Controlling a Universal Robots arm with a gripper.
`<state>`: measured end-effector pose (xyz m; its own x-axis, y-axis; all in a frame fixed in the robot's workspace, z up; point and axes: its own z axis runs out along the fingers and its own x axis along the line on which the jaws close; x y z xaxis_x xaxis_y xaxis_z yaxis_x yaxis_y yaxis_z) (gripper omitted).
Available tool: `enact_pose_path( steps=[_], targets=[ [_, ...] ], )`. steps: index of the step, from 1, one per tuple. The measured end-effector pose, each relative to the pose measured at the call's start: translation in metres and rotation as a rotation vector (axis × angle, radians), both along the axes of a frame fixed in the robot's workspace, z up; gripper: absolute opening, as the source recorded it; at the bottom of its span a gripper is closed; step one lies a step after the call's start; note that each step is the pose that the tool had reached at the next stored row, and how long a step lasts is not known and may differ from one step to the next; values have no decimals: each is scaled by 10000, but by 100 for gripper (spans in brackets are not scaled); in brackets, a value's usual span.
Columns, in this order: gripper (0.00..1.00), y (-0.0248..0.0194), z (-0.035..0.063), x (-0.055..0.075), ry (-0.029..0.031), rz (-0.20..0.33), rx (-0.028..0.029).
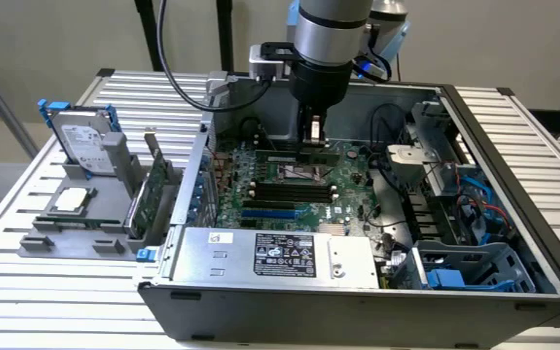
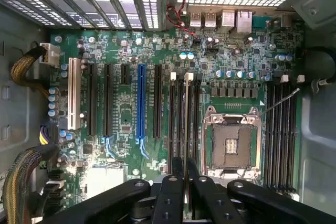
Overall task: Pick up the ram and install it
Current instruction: 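Insert the ram into the slot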
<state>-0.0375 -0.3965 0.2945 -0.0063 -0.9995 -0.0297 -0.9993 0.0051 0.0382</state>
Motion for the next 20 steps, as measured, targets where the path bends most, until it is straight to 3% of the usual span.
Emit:
enact_pose_path(
  steps=[12, 16, 20],
  targets=[
    [0, -16, -216, -4, 0, -2, -32],
    [0, -30, -275, -4, 0, -1, -80],
    [0, -42, -323, -4, 0, -2, -165]
  ],
)
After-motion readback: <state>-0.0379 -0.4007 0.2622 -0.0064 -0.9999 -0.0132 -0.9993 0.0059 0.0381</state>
